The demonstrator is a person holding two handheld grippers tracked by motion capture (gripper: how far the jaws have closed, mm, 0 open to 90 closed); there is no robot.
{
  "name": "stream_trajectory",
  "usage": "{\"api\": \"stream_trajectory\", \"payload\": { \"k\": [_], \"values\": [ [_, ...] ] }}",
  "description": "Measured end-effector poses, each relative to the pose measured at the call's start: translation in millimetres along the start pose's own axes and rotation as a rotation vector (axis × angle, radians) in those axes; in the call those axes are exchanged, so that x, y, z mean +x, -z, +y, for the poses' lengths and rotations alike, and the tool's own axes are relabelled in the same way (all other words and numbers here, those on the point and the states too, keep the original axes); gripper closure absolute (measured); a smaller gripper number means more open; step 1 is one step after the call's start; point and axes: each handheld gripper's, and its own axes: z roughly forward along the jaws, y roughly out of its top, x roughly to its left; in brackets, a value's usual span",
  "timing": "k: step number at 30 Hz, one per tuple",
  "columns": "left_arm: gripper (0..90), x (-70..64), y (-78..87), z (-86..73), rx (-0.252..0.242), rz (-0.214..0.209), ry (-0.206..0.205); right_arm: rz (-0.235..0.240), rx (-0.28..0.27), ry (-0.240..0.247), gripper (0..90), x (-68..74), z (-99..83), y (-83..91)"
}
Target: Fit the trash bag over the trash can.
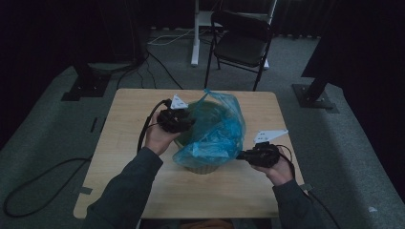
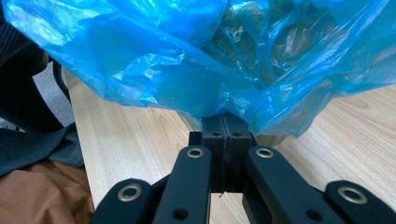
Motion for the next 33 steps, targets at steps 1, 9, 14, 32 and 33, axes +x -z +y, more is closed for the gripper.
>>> {"api": "stream_trajectory", "payload": {
  "k": [1, 9, 14, 32, 33],
  "values": [
    [63.1, 0.2, -1.6, 0.7, 0.01, 0.011, 0.0, 0.0, 0.0, 0.0, 90.0, 0.0, 0.0, 0.0],
    [89.9, 2.4, -2.4, 5.8, 0.01, 0.034, -0.032, -0.001, -0.003, 0.004, 90.0, 1.3, -1.6, 1.9],
    [90.0, 19.2, 9.0, 5.8, -0.038, 0.084, 0.019, 0.003, 0.0, 0.015, 90.0, 3.3, -3.5, 4.6],
    [90.0, 94.8, 31.2, -20.2, -0.091, 0.244, 0.29, 0.015, 0.006, 0.045, 90.0, 7.5, -5.6, 6.7],
    [90.0, 98.0, 30.6, -22.8, -0.084, 0.252, 0.304, 0.017, 0.004, 0.046, 90.0, 7.5, -5.7, 7.0]
  ]
}}
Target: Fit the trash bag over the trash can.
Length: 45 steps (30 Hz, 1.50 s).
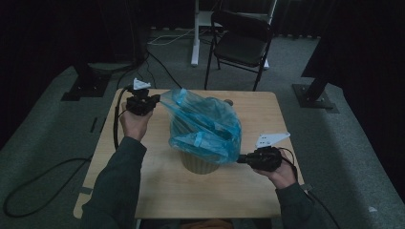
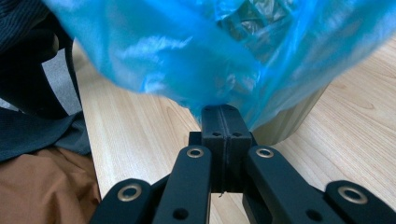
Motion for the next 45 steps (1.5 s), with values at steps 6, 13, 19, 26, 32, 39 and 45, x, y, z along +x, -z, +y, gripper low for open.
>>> {"api": "stream_trajectory", "payload": {
  "k": [6, 13, 19, 26, 32, 39, 45],
  "values": [
    [89.9, 1.1, -6.7, -7.8, 0.023, -0.007, 0.018, 0.003, -0.012, 0.007, 89.3, 0.8, 1.5, 2.2],
    [77.8, 0.4, 0.1, -17.1, 0.014, -0.055, 0.016, -0.003, -0.061, 0.02, 63.2, 1.6, 2.5, 10.0],
    [69.2, 0.5, 13.9, -22.5, -0.019, -0.077, 0.022, -0.004, -0.136, 0.05, 48.6, 4.5, 6.1, 27.5],
    [64.4, -16.8, 35.7, -26.8, -0.056, -0.144, -0.004, -0.023, -0.176, 0.062, 44.9, 4.2, 6.6, 40.7],
    [61.0, -37.8, 51.9, -32.4, -0.052, -0.217, -0.022, -0.047, -0.202, 0.056, 61.2, 2.4, 10.7, 45.1],
    [53.7, -52.1, 60.7, -53.1, -0.026, -0.319, -0.034, -0.088, -0.188, 0.028, 53.2, 0.1, 19.2, 32.8],
    [47.0, -54.2, 66.5, -71.1, -0.031, -0.419, -0.03, -0.129, -0.166, 0.001, 48.3, -4.4, 24.9, 22.7]
  ]
}}
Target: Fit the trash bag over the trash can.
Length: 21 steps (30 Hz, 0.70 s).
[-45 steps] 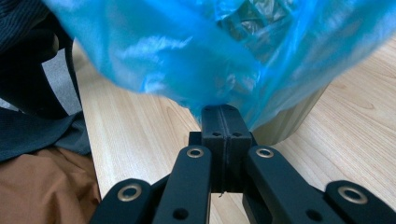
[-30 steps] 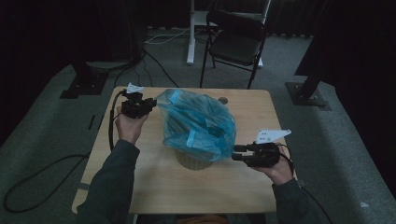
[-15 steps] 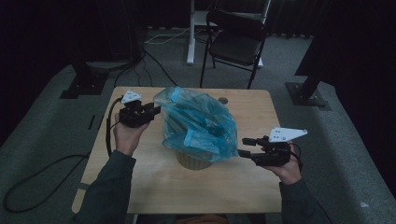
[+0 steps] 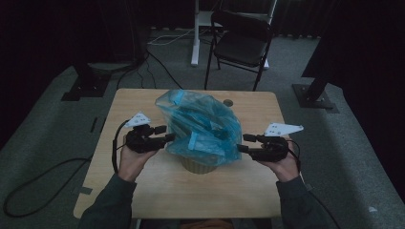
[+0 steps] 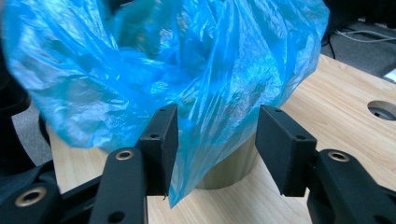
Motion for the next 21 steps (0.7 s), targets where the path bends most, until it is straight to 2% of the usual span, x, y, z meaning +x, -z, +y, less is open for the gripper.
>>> {"api": "stream_trajectory", "payload": {
  "k": [1, 4, 11, 13, 18, 20, 21],
  "values": [
    [46.8, -0.9, 1.6, -2.2, -0.004, -0.012, 0.001, -0.005, 0.004, 0.0, 48.3, -0.4, 0.3, -1.6],
    [45.3, -4.8, 6.4, -9.2, 0.013, -0.009, -0.014, -0.007, 0.011, -0.003, 48.2, -0.4, 0.9, -5.4],
    [48.3, -4.3, 1.2, -25.1, 0.063, -0.065, 0.013, -0.015, 0.037, -0.001, 46.0, 2.0, 3.3, -12.7],
    [53.1, -4.6, -1.4, -27.6, 0.069, -0.076, 0.015, -0.011, 0.05, 0.01, 54.9, 3.1, 4.2, -14.9],
    [75.3, -11.0, -6.7, -28.9, 0.087, -0.076, -0.022, -0.002, 0.076, 0.023, 70.0, 4.5, 6.0, -19.0],
    [85.1, -12.4, -6.6, -29.0, 0.086, -0.07, -0.029, 0.004, 0.074, 0.022, 72.6, 4.2, 6.2, -18.9],
    [85.1, -13.6, -5.8, -29.1, 0.08, -0.06, -0.037, 0.001, 0.073, 0.02, 74.8, 4.1, 6.4, -18.4]
  ]
}}
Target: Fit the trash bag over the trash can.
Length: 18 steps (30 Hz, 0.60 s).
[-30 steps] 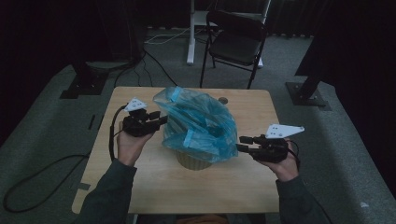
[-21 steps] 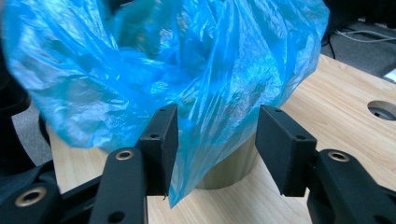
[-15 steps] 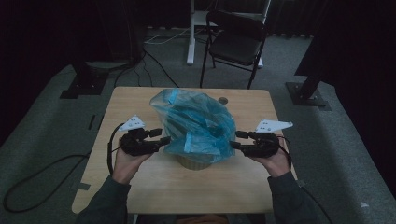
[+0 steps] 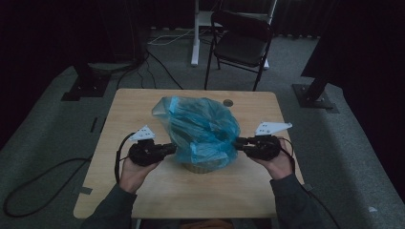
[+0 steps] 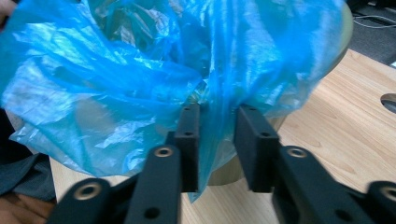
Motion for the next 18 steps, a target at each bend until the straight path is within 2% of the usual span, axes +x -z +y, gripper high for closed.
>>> {"api": "stream_trajectory", "payload": {
  "k": [1, 6, 13, 15, 18],
  "values": [
    [89.6, -0.2, 0.6, -0.1, 0.0, 0.012, -0.004, -0.006, -0.004, -0.01, 78.8, -1.5, 0.1, 1.2],
    [90.0, 5.2, 6.3, -2.5, 0.0, 0.084, -0.01, -0.034, -0.015, -0.03, 84.9, -5.4, -0.5, 4.2],
    [90.0, 25.4, 19.5, -9.9, -0.028, 0.208, 0.021, -0.063, -0.018, -0.066, 89.5, -13.9, -4.7, 6.3],
    [90.0, 31.4, 22.1, -12.3, -0.038, 0.218, 0.041, -0.069, -0.017, -0.075, 89.7, -16.1, -6.6, 6.3],
    [90.0, 32.6, 21.0, -11.4, -0.041, 0.232, 0.041, -0.059, -0.027, -0.091, 89.7, -18.5, -8.1, 6.5]
  ]
}}
